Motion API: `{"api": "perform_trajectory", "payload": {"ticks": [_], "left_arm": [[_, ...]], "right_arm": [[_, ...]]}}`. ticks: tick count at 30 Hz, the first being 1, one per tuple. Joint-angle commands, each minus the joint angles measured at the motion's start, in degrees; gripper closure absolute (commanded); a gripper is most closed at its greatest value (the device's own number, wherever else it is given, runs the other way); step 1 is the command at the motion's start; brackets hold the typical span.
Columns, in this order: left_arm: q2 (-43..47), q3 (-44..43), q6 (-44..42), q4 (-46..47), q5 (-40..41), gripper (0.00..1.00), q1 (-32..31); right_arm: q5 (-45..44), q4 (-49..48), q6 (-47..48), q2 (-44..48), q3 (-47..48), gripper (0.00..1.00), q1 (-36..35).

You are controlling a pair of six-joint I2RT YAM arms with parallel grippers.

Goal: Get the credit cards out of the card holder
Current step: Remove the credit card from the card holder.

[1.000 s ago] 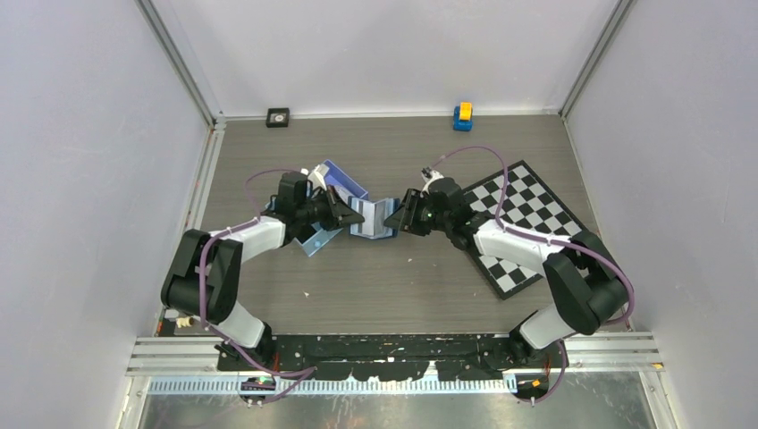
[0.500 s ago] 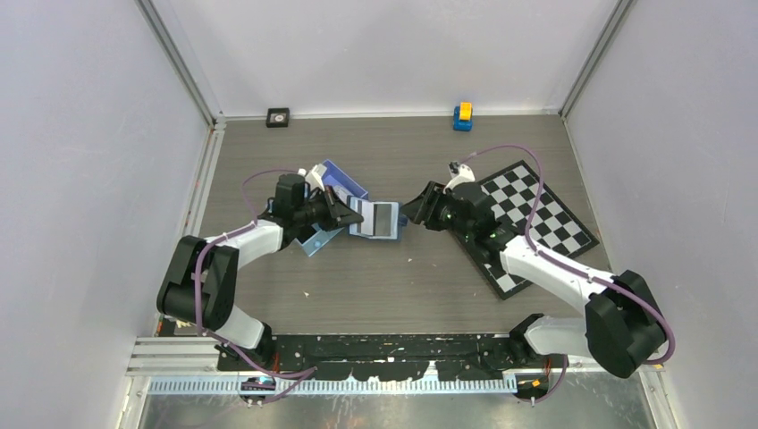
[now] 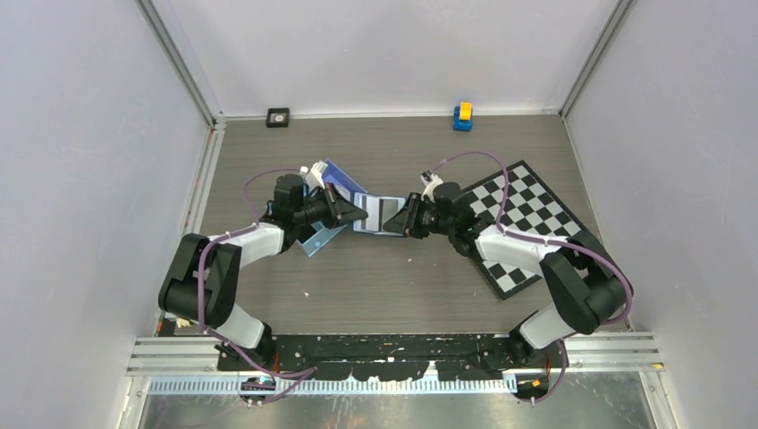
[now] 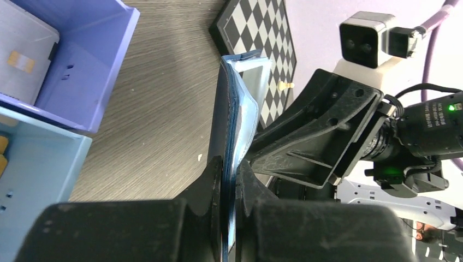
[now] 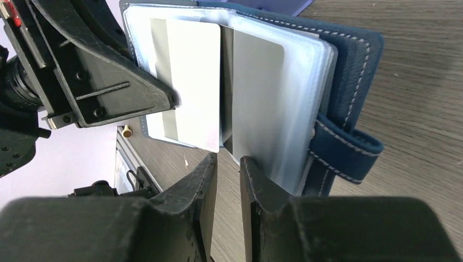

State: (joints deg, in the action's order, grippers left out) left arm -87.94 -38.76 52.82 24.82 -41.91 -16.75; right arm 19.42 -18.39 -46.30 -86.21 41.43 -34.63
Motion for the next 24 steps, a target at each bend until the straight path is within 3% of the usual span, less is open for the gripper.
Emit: {"api": "perform_trajectory", "payload": {"ticks": [1, 7, 13, 24], "left_arm": [[1.5, 0.0, 1.8, 5.9, -3.3, 1.00, 0.2], [0.7, 1.0, 5.9, 13.1, -5.8, 1.00, -0.2], [-1.8, 1.2, 11.0, 21.0, -8.7, 1.00, -0.5], [-2.7, -0.1, 13.2, 23.4, -11.0, 1.00, -2.0]], "right_arm": [[2.1, -3.1, -2.0, 0.0, 2.6, 0.73, 1.4], [7.3, -14.3, -7.2, -0.4, -1.4, 0.62, 4.3], [9.4, -19.2, -9.6, -0.1, -2.9, 0.62, 5.1], [11.5, -25.9, -12.2, 0.1, -4.6, 0.61, 5.3]]}}
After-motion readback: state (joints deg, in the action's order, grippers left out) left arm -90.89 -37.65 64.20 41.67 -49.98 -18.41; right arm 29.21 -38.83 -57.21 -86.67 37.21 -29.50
